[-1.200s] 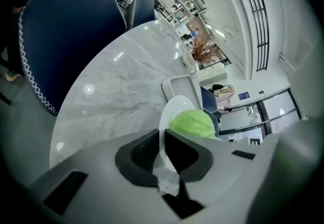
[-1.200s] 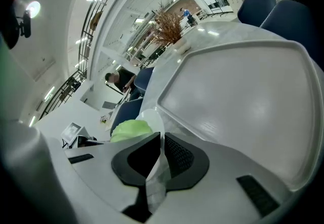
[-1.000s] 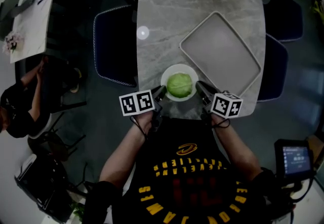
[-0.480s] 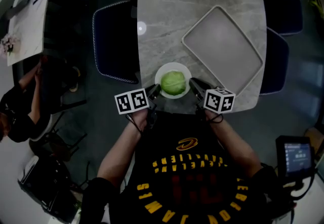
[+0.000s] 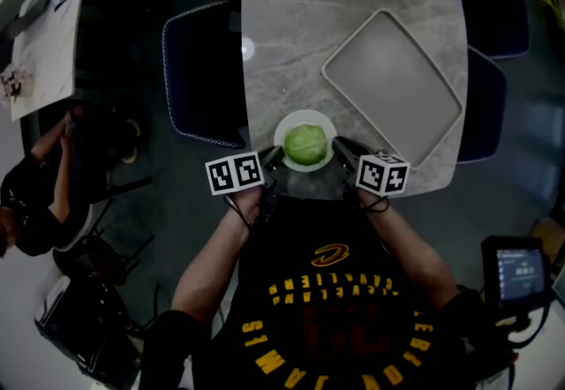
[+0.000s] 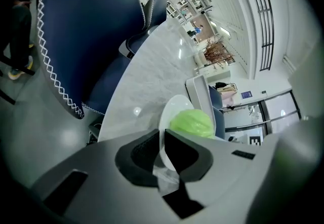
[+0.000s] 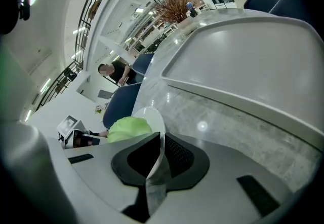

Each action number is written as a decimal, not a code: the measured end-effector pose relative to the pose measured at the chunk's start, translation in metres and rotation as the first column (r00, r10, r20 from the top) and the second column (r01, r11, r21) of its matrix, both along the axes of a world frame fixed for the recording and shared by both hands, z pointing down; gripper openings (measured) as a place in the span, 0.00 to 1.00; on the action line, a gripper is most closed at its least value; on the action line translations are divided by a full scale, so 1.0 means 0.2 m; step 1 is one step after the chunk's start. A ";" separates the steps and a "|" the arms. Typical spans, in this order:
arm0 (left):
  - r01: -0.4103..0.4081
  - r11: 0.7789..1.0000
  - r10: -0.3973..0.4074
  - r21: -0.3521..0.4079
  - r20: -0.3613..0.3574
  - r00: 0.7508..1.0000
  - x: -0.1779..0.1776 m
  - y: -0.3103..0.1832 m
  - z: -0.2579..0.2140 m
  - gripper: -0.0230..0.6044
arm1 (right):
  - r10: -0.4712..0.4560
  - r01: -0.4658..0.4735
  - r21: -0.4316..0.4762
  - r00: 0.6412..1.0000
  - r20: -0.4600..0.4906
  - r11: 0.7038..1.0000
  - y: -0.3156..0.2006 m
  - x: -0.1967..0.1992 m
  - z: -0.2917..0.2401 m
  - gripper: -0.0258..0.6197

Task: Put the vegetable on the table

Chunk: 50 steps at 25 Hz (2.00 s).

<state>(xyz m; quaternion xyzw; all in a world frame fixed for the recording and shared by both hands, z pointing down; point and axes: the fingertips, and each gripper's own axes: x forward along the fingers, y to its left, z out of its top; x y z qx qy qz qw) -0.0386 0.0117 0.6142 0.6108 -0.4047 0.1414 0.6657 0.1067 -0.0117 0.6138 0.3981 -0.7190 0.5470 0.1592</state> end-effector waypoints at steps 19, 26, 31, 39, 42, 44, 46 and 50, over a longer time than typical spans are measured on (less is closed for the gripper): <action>-0.007 1.000 0.007 -0.031 -0.006 1.000 0.00 -0.03 0.06 0.09 | -0.011 0.011 -0.015 1.000 -0.029 1.000 -0.02 0.01 0.05 0.09; -0.012 0.999 0.012 -0.042 -0.004 1.000 0.01 -0.02 0.08 0.09 | 0.002 -0.002 -0.029 1.000 -0.025 1.000 -0.02 0.01 0.07 0.09; -0.021 0.999 0.021 -0.042 -0.007 1.000 0.02 -0.02 0.08 0.09 | -0.004 0.003 -0.030 1.000 -0.028 1.000 -0.01 0.01 0.07 0.09; -0.029 0.999 0.029 -0.025 0.010 1.000 0.02 -0.02 0.10 0.09 | 0.021 -0.021 -0.030 1.000 0.001 0.999 -0.02 0.01 0.10 0.10; -0.024 0.999 0.024 -0.030 -0.003 1.000 0.02 -0.02 0.11 0.09 | 0.030 -0.030 -0.038 0.999 0.016 0.999 -0.02 0.01 0.11 0.10; 0.002 0.999 -0.003 -0.053 -0.027 1.000 0.02 -0.02 0.12 0.09 | 0.033 -0.032 -0.045 0.999 0.016 0.998 -0.02 0.01 0.12 0.10; 0.022 0.998 -0.025 -0.067 -0.039 0.999 0.02 -0.03 0.13 0.09 | 0.033 -0.032 -0.050 0.999 0.017 0.998 -0.03 0.01 0.13 0.10; 0.019 0.998 -0.019 -0.058 -0.016 1.000 -0.01 -0.04 0.13 0.09 | 0.023 -0.022 -0.043 1.000 0.020 0.999 -0.04 0.02 0.15 0.10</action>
